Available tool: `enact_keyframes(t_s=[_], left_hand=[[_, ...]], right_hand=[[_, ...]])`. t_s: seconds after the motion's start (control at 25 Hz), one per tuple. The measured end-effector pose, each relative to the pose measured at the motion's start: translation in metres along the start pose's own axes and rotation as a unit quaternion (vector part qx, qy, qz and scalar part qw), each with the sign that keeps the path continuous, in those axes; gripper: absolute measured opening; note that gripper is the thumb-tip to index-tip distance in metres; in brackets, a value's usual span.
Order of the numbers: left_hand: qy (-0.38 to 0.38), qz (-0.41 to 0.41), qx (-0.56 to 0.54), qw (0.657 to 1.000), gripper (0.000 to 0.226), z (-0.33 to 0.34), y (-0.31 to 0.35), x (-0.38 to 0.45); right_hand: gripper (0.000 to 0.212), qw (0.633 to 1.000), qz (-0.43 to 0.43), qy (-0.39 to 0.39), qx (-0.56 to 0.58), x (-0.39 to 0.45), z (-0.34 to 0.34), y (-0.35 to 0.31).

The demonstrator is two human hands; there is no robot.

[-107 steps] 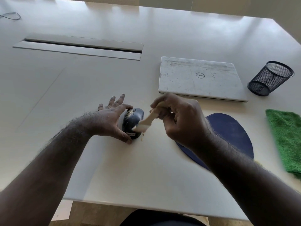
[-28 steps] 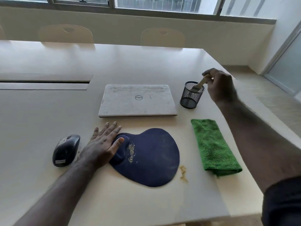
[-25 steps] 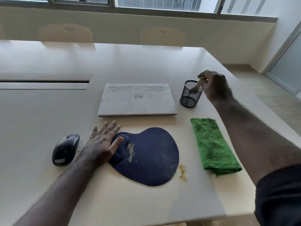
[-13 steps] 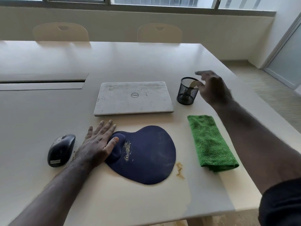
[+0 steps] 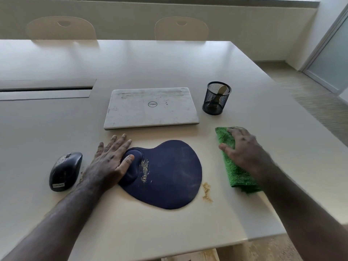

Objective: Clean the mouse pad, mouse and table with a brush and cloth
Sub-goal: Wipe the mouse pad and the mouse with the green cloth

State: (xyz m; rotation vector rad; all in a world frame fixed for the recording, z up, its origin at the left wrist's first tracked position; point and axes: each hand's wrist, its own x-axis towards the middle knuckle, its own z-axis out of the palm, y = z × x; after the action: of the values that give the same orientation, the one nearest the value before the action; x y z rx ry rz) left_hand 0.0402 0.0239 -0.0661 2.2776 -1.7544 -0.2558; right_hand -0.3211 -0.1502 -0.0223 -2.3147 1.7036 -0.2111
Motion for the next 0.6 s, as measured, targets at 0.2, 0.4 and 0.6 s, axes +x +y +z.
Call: enact_keyframes(t_s=[0.2, 0.4, 0.6], left_hand=[[0.006, -0.003, -0.004, 1.0, 0.069, 0.0, 0.001, 0.0], [0.034, -0.006, -0.018, 0.999, 0.067, -0.002, 0.003, -0.002], [0.049, 0.004, -0.033, 0.998, 0.065, -0.003, 0.004, -0.003]], right_hand=[[0.077, 0.996, 0.046, -0.035, -0.067, -0.001, 0.019, -0.005], [0.059, 0.995, 0.026, 0.0, -0.091, -0.001, 0.018, -0.011], [0.055, 0.989, -0.01, 0.048, -0.138, -0.001, 0.003, -0.017]])
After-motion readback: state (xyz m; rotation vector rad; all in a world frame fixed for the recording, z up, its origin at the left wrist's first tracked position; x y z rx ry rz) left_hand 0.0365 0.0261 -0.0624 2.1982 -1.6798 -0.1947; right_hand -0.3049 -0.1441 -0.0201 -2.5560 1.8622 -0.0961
